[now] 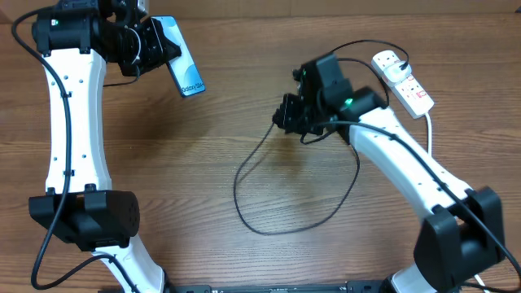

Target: Plug charger to phone and switch on socket

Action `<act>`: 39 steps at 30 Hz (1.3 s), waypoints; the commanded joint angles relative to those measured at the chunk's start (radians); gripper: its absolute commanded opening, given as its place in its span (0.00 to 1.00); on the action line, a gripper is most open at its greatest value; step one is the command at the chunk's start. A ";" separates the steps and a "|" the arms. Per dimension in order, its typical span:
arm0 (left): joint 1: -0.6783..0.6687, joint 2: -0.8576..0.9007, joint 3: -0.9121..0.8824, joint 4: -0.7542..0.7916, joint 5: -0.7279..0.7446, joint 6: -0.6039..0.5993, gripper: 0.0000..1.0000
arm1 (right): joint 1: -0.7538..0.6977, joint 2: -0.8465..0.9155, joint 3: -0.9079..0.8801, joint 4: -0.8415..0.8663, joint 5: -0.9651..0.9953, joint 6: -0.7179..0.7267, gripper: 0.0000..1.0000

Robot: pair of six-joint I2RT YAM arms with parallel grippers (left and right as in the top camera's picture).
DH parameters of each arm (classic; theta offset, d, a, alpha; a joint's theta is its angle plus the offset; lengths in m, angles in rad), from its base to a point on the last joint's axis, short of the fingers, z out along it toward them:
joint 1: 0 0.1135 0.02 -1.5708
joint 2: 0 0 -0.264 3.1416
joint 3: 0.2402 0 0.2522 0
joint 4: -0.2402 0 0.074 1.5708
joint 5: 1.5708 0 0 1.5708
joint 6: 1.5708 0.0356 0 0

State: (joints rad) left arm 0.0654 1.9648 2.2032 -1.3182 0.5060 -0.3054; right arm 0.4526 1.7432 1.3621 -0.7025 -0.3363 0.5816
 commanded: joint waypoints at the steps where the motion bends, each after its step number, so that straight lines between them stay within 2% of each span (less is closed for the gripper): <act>1: -0.008 -0.003 0.028 -0.004 -0.043 0.048 0.04 | 0.034 0.050 -0.080 0.033 0.161 0.095 0.04; 5: -0.008 -0.003 0.028 -0.010 -0.044 0.048 0.04 | 0.064 0.092 -0.100 -0.013 0.261 0.163 0.04; 8: -0.008 -0.003 0.028 -0.014 -0.045 0.049 0.04 | 0.089 0.100 -0.100 -0.083 0.252 0.189 0.04; 13: -0.008 -0.003 0.028 -0.014 -0.045 0.063 0.04 | 0.157 0.100 -0.100 -0.218 0.140 0.138 0.04; 15: -0.008 -0.003 0.028 -0.014 -0.045 0.063 0.04 | 0.207 0.100 -0.100 -0.277 0.153 0.126 0.04; 19: -0.008 -0.003 0.028 -0.014 -0.044 0.063 0.04 | 0.238 0.100 -0.100 -0.245 0.216 0.138 0.04; 22: -0.008 -0.003 0.028 -0.020 -0.045 0.063 0.04 | 0.231 0.100 -0.100 -0.216 0.265 0.178 0.08; 24: -0.008 -0.003 0.028 -0.024 -0.045 0.063 0.04 | 0.222 0.100 -0.100 -0.196 0.267 0.178 0.14; 25: -0.008 -0.003 0.028 -0.026 -0.045 0.063 0.04 | 0.218 0.100 -0.100 -0.190 0.268 0.178 0.21; 27: -0.008 -0.003 0.028 -0.029 -0.045 0.063 0.04 | 0.209 0.100 -0.100 -0.182 0.268 0.178 0.44; 29: -0.008 -0.003 0.028 -0.031 -0.045 0.063 0.04 | 0.206 0.100 -0.100 -0.181 0.268 0.178 0.59; 39: -0.008 -0.003 0.028 -0.033 -0.045 0.063 0.04 | 0.206 0.100 -0.100 -0.184 0.337 0.167 0.82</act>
State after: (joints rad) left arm 0.0654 1.9648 2.2036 -1.3552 0.4511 -0.2581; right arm 0.6617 1.8469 1.2636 -0.8894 -0.0532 0.7593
